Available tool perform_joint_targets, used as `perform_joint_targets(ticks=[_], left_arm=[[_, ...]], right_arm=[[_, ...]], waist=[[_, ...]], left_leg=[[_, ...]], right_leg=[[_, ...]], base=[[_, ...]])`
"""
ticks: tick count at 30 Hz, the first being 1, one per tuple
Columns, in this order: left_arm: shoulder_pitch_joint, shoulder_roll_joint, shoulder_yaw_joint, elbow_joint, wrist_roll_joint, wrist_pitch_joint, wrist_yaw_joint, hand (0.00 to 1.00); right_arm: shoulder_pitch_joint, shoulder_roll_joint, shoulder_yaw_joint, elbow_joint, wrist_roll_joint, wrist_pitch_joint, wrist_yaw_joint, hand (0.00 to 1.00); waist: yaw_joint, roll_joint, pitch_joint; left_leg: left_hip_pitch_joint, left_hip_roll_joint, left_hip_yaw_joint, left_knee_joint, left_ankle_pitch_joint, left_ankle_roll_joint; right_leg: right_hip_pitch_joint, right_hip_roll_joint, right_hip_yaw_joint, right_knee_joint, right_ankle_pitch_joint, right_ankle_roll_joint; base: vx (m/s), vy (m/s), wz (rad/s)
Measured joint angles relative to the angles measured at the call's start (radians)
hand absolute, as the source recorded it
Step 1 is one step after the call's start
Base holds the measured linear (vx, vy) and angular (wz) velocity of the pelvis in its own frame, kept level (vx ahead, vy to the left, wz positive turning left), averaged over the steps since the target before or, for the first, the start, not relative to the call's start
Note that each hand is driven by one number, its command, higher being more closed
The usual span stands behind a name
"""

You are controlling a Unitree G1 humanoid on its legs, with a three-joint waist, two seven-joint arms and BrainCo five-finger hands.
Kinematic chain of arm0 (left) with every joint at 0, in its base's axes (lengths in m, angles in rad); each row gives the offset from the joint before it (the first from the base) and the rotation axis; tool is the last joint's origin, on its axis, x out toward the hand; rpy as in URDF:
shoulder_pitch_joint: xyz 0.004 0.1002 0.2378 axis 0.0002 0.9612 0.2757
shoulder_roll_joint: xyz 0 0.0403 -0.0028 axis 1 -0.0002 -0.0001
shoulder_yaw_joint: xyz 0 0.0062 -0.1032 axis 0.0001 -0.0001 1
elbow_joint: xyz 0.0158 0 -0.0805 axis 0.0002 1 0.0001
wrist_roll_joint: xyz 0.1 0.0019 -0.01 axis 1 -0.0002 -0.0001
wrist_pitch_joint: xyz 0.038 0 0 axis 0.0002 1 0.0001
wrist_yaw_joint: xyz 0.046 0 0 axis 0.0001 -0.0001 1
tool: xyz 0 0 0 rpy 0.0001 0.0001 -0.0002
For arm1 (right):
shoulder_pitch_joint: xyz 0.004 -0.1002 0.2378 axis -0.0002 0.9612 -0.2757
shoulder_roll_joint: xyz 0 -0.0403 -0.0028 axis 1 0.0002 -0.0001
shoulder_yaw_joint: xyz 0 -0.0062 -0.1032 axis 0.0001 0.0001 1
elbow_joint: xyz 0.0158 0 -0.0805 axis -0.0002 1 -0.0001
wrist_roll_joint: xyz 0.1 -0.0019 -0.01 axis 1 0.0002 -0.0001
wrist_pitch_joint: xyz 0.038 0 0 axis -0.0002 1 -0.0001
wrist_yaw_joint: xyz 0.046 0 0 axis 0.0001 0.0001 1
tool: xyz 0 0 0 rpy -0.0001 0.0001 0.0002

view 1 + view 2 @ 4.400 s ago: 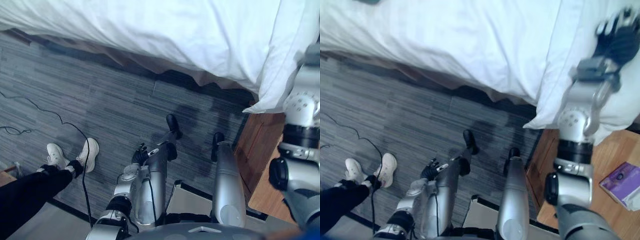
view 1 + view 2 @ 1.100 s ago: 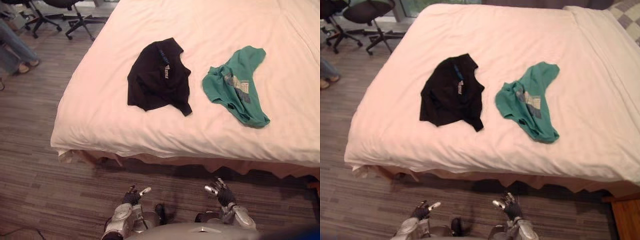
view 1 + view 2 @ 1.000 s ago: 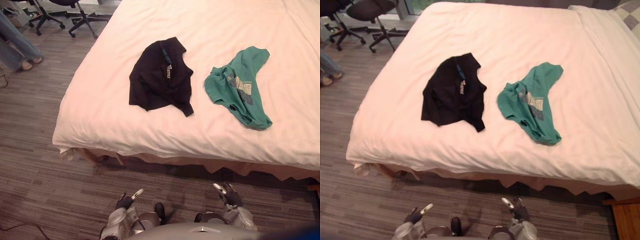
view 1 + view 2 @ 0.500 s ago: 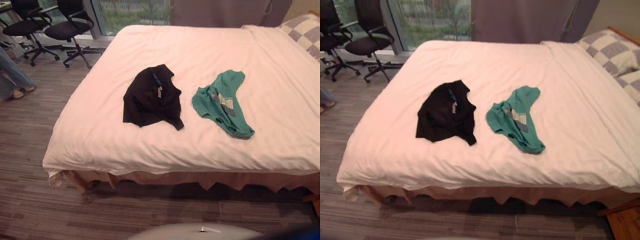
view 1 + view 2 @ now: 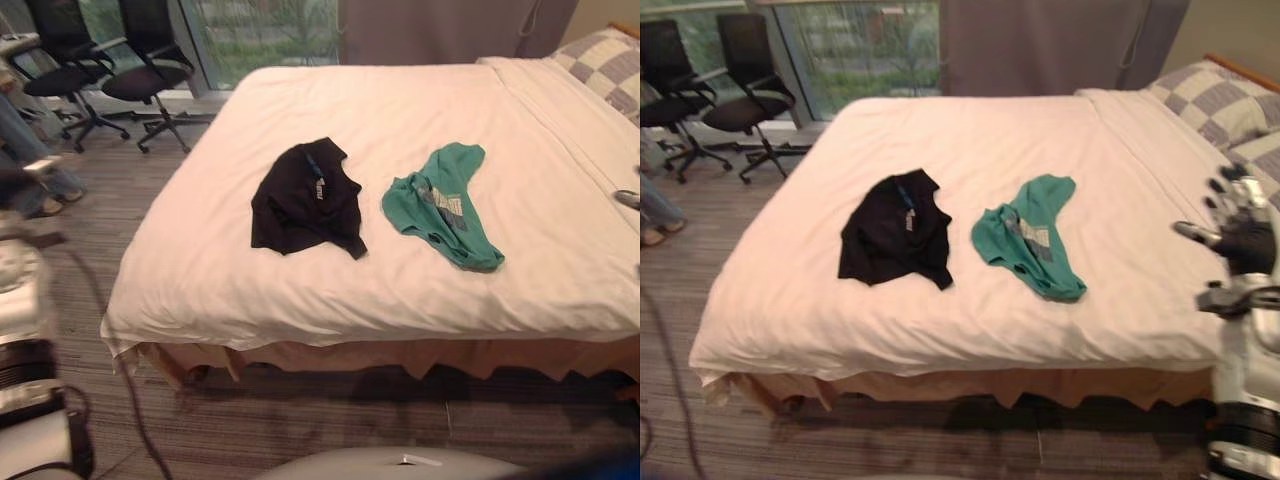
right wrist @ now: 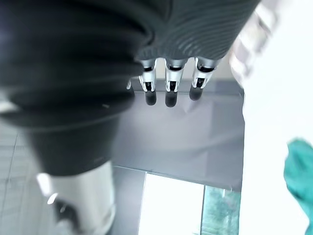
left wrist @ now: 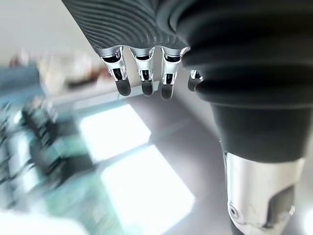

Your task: Tidy the bed and pick cloth on bed and put in laundry

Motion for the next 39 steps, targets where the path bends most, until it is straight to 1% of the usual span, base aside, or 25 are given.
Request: perform_joint_targets(ticks=[1, 2, 5, 6, 7, 8, 10, 11, 12, 14, 15, 17, 20, 22, 23, 24, 25, 26, 27, 29, 32, 35, 37, 38, 39], left_arm=[[0.016, -0.040, -0.023, 0.001, 0.055, 0.046, 0.001, 0.00], [0.026, -0.063, -0.057, 0.001, 0.106, 0.080, 0.006, 0.00], [0.030, -0.085, -0.112, 0.001, 0.169, 0.121, 0.017, 0.00], [0.029, -0.085, -0.121, 0.001, 0.199, 0.134, 0.019, 0.00], [0.027, -0.085, -0.124, 0.001, 0.207, 0.145, 0.021, 0.00], [0.025, -0.085, -0.126, 0.001, 0.219, 0.152, 0.021, 0.00], [0.024, -0.085, -0.128, 0.001, 0.258, 0.187, 0.022, 0.00], [0.024, -0.085, -0.131, 0.001, 0.267, 0.195, 0.022, 0.00], [0.024, -0.080, -0.132, 0.001, 0.279, 0.220, 0.025, 0.00], [0.023, -0.066, -0.132, 0.001, 0.281, 0.242, 0.040, 0.00], [0.022, -0.063, -0.132, 0.001, 0.281, 0.247, 0.045, 0.00], [-0.011, -0.054, -0.142, 0.004, 0.282, 0.268, 0.061, 0.00], [-0.110, -0.039, -0.178, 0.013, 0.281, 0.318, 0.112, 0.00], [-0.173, -0.037, -0.186, 0.014, 0.281, 0.359, 0.146, 0.00], [-0.217, -0.036, -0.191, 0.017, 0.281, 0.387, 0.166, 0.00], [-0.237, -0.036, -0.199, 0.019, 0.281, 0.400, 0.176, 0.00], [-0.277, -0.039, -0.203, 0.014, 0.281, 0.419, 0.190, 0.00], [-0.301, -0.039, -0.208, 0.011, 0.281, 0.434, 0.199, 0.00], [-0.326, -0.046, -0.209, 0.011, 0.280, 0.447, 0.200, 0.00], [-0.372, -0.061, -0.209, 0.011, 0.279, 0.472, 0.203, 0.00], [-0.440, -0.064, -0.208, 0.010, 0.279, 0.501, 0.221, 0.00], [-0.468, -0.065, -0.209, 0.010, 0.281, 0.539, 0.199, 0.00], [-0.460, -0.066, -0.222, 0.012, 0.296, 0.588, 0.140, 0.00], [-0.442, -0.068, -0.245, 0.014, 0.325, 0.615, 0.100, 0.00], [-0.431, -0.071, -0.255, 0.018, 0.341, 0.624, 0.077, 0.00]], right_arm=[[0.013, 0.029, 0.020, -0.006, -0.018, 0.012, 0.009, 0.00], [0.036, 0.056, 0.044, -0.013, -0.046, 0.016, 0.016, 0.00], [0.089, 0.093, 0.094, -0.057, -0.103, 0.024, 0.028, 0.00], [0.109, 0.105, 0.107, -0.090, -0.129, 0.030, 0.033, 0.00], [0.126, 0.114, 0.112, -0.118, -0.150, 0.033, 0.034, 0.00], [0.135, 0.115, 0.116, -0.128, -0.155, 0.034, 0.033, 0.00], [0.177, 0.122, 0.134, -0.162, -0.181, 0.053, 0.033, 0.00], [0.190, 0.122, 0.137, -0.167, -0.189, 0.058, 0.033, 0.00], [0.237, 0.135, 0.137, -0.196, -0.194, 0.082, 0.033, 0.00], [0.265, 0.182, 0.138, -0.238, -0.194, 0.088, 0.035, 0.00], [0.267, 0.188, 0.139, -0.250, -0.194, 0.088, 0.036, 0.00], [0.266, 0.190, 0.138, -0.279, -0.193, 0.087, 0.033, 0.00], [0.252, 0.190, 0.139, -0.305, -0.193, 0.072, 0.020, 0.00], [0.233, 0.191, 0.138, -0.331, -0.192, 0.057, 0.016, 0.00], [0.213, 0.191, 0.138, -0.350, -0.190, 0.046, 0.015, 0.00], [0.213, 0.193, 0.139, -0.369, -0.189, 0.040, 0.014, 0.00], [0.216, 0.192, 0.139, -0.416, -0.174, 0.032, 0.015, 0.00], [0.201, 0.191, 0.137, -0.453, -0.152, 0.026, 0.015, 0.00], [0.196, 0.191, 0.137, -0.480, -0.139, 0.025, 0.015, 0.00], [0.209, 0.191, 0.138, -0.512, -0.111, 0.023, 0.017, 0.00], [0.254, 0.189, 0.129, -0.588, -0.068, 0.004, 0.022, 0.00], [0.258, 0.189, 0.130, -0.643, -0.036, -0.013, 0.040, 0.00], [0.258, 0.189, 0.128, -0.671, -0.035, -0.020, 0.057, 0.00], [0.258, 0.188, 0.127, -0.683, -0.036, -0.022, 0.065, 0.00], [0.258, 0.187, 0.126, -0.691, -0.036, -0.023, 0.067, 0.00]], waist=[[-0.008, -0.002, 0.005], [-0.013, -0.008, 0.010], [-0.023, -0.011, 0.016], [-0.037, -0.011, 0.019], [-0.043, -0.010, 0.020], [-0.043, -0.008, 0.022], [-0.042, -0.006, 0.026], [-0.043, -0.005, 0.027], [-0.047, -0.001, 0.030], [-0.048, 0.002, 0.034], [-0.049, 0.004, 0.039], [-0.050, 0.010, 0.068], [-0.056, 0.011, 0.129], [-0.066, 0.016, 0.192], [-0.066, 0.022, 0.240], [-0.068, 0.018, 0.249], [-0.087, -0.009, 0.268], [-0.095, 0.011, 0.297], [-0.102, 0.015, 0.316], [-0.112, 0.016, 0.354], [-0.117, 0.016, 0.358], [-0.118, 0.012, 0.363], [-0.119, 0.011, 0.365], [-0.119, 0.012, 0.370], [-0.119, 0.013, 0.374]], left_leg=[[0.003, 0.001, 0.018, 0.000, 0.000, 0.000], [0.011, 0.003, 0.031, 0.000, 0.000, 0.000], [0.031, 0.012, 0.057, 0.000, 0.000, 0.001], [0.034, 0.013, 0.068, 0.006, -0.001, 0.001], [0.038, 0.014, 0.072, 0.015, -0.001, 0.001], [0.046, 0.015, 0.075, 0.017, -0.001, 0.001], [0.049, 0.017, 0.098, 0.031, -0.001, 0.001], [0.050, 0.019, 0.099, 0.034, -0.001, 0.001], [0.049, 0.029, 0.106, 0.042, -0.004, -0.004], [0.029, 0.040, 0.131, 0.049, -0.006, -0.007], [0.024, 0.042, 0.135, 0.049, -0.006, -0.007], [-0.009, 0.048, 0.151, 0.054, -0.005, -0.007], [-0.083, 0.055, 0.152, 0.084, -0.005, -0.007], [-0.117, 0.078, 0.152, 0.110, -0.005, -0.006], [-0.128, 0.092, 0.152, 0.120, -0.005, -0.006], [-0.149, 0.090, 0.161, 0.133, -0.006, -0.008], [-0.189, 0.078, 0.182, 0.172, -0.036, -0.029], [-0.231, 0.103, 0.207, 0.204, -0.058, -0.041], [-0.252, 0.112, 0.227, 0.215, -0.060, -0.044], [-0.254, 0.127, 0.272, 0.223, -0.061, -0.045], [-0.290, 0.135, 0.315, 0.234, -0.060, -0.046], [-0.325, 0.135, 0.326, 0.260, -0.061, -0.047], [-0.342, 0.139, 0.344, 0.289, -0.061, -0.047], [-0.349, 0.142, 0.344, 0.308, -0.062, -0.048], [-0.354, 0.144, 0.344, 0.324, -0.063, -0.048]], right_leg=[[-0.005, 0.001, 0.024, 0.000, 0.002, -0.002], [-0.005, 0.002, 0.042, 0.000, 0.002, -0.003], [-0.001, 0.013, 0.083, 0.000, 0.014, -0.009], [0.008, 0.013, 0.096, 0.001, 0.014, -0.008], [0.008, 0.013, 0.114, 0.009, 0.015, -0.008], [0.008, 0.014, 0.122, 0.012, 0.015, -0.008], [0.007, 0.015, 0.136, 0.024, 0.015, -0.008], [0.007, 0.015, 0.137, 0.029, 0.015, -0.008], [-0.002, 0.025, 0.165, 0.049, 0.015, -0.007], [-0.035, 0.037, 0.190, 0.074, 0.016, -0.007], [-0.044, 0.039, 0.191, 0.079, 0.016, -0.007], [-0.096, 0.047, 0.208, 0.112, 0.017, -0.008], [-0.189, 0.050, 0.218, 0.184, 0.017, -0.007], [-0.309, 0.072, 0.232, 0.335, 0.006, -0.003], [-0.345, 0.089, 0.248, 0.282, -0.040, -0.002], [-0.345, 0.081, 0.253, 0.183, 0.001, 0.004], [-0.366, 0.052, 0.258, 0.100, 0.091, -0.020], [-0.391, 0.064, 0.253, 0.090, 0.095, -0.030], [-0.412, 0.068, 0.255, 0.097, 0.096, -0.030], [-0.415, 0.079, 0.255, 0.101, 0.096, -0.030], [-0.465, 0.084, 0.253, 0.120, 0.095, -0.029], [-0.508, 0.080, 0.259, 0.141, 0.095, -0.029], [-0.516, 0.075, 0.260, 0.145, 0.095, -0.029], [-0.515, 0.071, 0.259, 0.147, 0.095, -0.029], [-0.515, 0.068, 0.258, 0.148, 0.095, -0.029]], base=[[0.11, -0.028, -0.45], [0.10, -0.026, -0.48], [0.09, -0.041, -0.41], [0.06, -0.048, -0.21], [0.07, -0.048, -0.17], [0.10, -0.042, -0.18], [0.08, -0.047, -0.13], [0.06, -0.088, 0.00], [0.06, -0.085, -0.07], [0.04, -0.083, -0.11], [0.01, -0.072, -0.10], [-0.01, -0.065, -0.08], [-0.04, -0.081, 0.02], [-0.04, -0.095, -0.16], [-0.03, -0.081, -0.16], [-0.01, -0.092, 0.03], [0.01, -0.104, 0.09], [0.02, -0.126, 0.03], [0.01, -0.107, -0.08], [0.02, -0.069, -0.10], [0.02, -0.041, -0.08], [0.03, -0.009, -0.12], [0.05, 0.009, -0.03], [0.05, 0.009, 0.03], [0.06, 0.013, -0.01]])
